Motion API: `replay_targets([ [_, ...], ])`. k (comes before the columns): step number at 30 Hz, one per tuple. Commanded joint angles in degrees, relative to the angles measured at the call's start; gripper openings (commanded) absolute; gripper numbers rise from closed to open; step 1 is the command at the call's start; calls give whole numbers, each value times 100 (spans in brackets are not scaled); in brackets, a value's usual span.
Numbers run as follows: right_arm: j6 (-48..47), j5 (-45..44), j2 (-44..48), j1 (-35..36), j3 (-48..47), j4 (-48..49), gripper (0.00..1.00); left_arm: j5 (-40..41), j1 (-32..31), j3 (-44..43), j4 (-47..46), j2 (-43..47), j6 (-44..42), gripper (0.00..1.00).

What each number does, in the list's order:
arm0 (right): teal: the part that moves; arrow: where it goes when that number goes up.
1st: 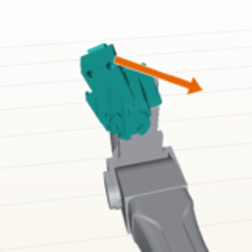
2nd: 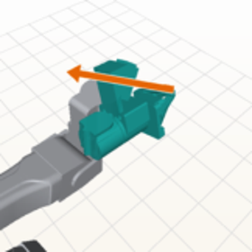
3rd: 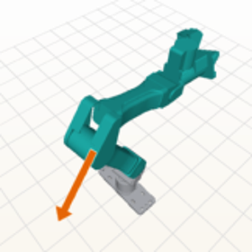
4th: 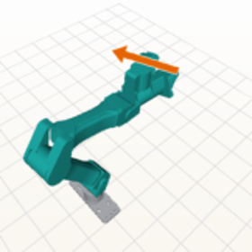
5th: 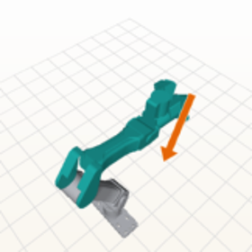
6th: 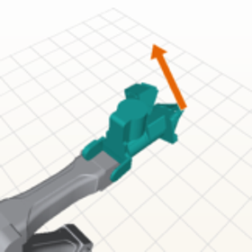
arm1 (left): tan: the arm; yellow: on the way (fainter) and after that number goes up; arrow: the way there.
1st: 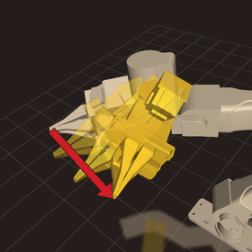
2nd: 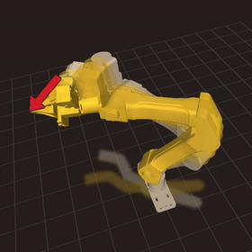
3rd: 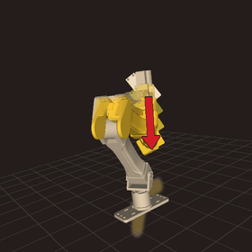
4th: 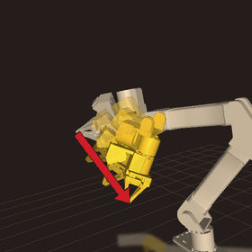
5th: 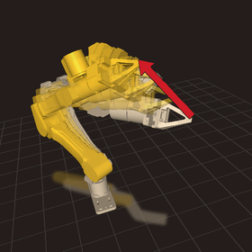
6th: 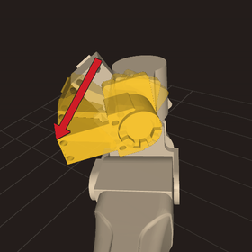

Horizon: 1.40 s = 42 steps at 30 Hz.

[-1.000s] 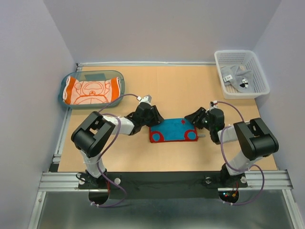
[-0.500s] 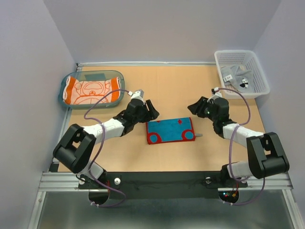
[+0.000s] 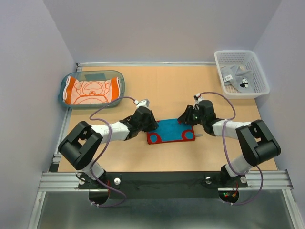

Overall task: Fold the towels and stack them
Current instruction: Fold the towel, then neatly place the folded towel into the bin

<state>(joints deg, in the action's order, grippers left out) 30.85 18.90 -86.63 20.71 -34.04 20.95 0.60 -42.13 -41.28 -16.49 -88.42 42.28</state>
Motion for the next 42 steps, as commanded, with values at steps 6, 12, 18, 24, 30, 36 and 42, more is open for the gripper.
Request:
replay_targets([
  [6, -52, -1255, -302, -14, 99, -469, 36, 230, 293, 621, -144, -255, 667, 38],
  [12, -694, -1301, 14, -14, -225, -1171, 38, 107, 328, 446, 216, 105, 615, 52],
  [18, -1309, -1274, 463, 284, -1033, -2295, 51, 467, 468, -29, 1182, 1212, 272, 79],
  [24, -1556, -1608, 393, 1425, -1832, -3237, 63, 212, 1601, -249, 1929, 2047, -448, 99],
  [30, -1573, -2064, -160, 2830, -2711, -4010, 67, -323, 2989, -425, 2633, 2391, -1371, 99],
  [36, -1626, -2566, -1250, 3817, -3837, -4643, 64, -842, 3844, -145, 2775, 2373, -1934, 99],
  [42, -1670, -2987, -2129, 4274, -4690, -5170, 52, -1001, 3853, 383, 2308, 2462, -1864, 99],
])
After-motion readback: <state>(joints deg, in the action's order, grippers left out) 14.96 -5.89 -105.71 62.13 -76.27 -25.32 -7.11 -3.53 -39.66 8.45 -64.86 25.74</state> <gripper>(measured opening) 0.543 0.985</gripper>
